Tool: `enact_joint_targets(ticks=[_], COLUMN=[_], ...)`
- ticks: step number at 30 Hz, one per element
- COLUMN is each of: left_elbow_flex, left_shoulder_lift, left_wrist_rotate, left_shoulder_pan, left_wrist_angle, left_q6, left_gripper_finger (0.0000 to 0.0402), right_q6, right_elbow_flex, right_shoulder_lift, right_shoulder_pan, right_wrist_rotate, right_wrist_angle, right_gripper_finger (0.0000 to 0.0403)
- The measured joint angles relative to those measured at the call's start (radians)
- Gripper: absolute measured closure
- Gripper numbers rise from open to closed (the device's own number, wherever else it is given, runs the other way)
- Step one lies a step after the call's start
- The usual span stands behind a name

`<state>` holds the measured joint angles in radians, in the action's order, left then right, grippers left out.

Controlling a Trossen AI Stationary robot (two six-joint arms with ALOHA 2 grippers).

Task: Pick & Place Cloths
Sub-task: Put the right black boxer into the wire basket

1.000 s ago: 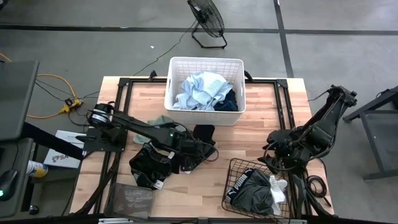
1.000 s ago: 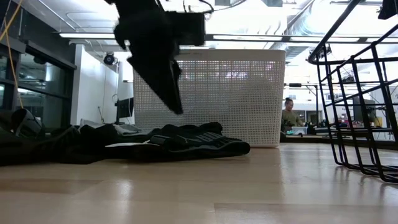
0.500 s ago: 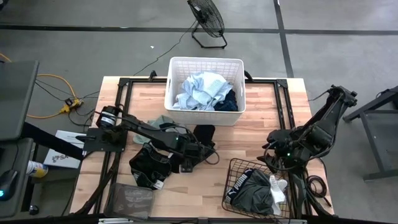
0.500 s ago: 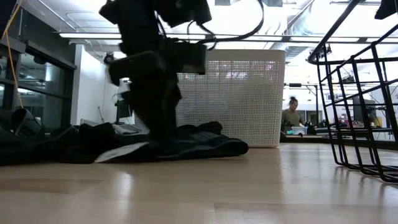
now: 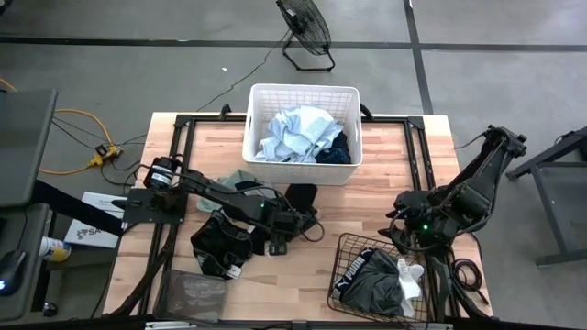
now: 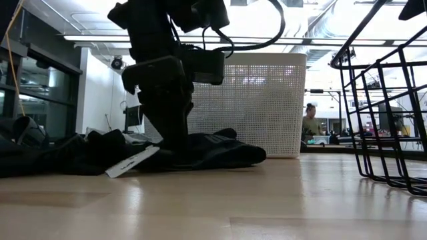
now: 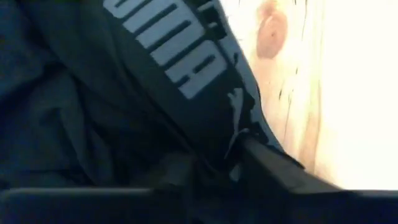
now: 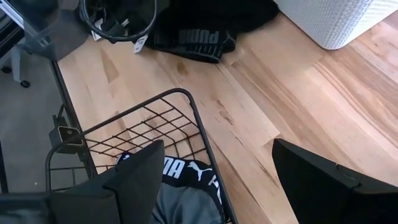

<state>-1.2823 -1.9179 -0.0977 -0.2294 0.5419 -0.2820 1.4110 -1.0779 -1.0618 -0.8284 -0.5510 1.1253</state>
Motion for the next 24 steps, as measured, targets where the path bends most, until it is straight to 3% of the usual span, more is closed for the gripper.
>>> enact_joint_targets(ticks=[2,4,13,24], left_elbow_flex=[0.000,0.000,-0.074,-0.434], left_shoulder_lift=[0.000,0.005,0.078,0.120], left_wrist_rotate=[0.032,0.066,0.146,0.122], left_shoulder_pan=[0.000,0.001,0.000,0.000], left_wrist_angle=[0.000,-0.001,0.036,0.219], left_q6=[-0.012,-0.021,-0.038,0.134], left_gripper_finger=[0.0363,0.0385,0.0394,0.0396], right_q6=[-0.001,-0.001,-0.001,-0.047], right_elbow_flex=[0.000,0.000,0.000,0.000], right_shoulder_lift=[0.000,0.000,0.000,0.000], right_shoulder_pan=[0.001,0.000,0.000,0.000], right_wrist_rotate=[-0.001,-0.001,-0.002,-0.060], right_wrist_angle=[0.000,0.000,0.000,-0.020], right_gripper_finger=[0.0113,0.0113,0.0113,0.0113])
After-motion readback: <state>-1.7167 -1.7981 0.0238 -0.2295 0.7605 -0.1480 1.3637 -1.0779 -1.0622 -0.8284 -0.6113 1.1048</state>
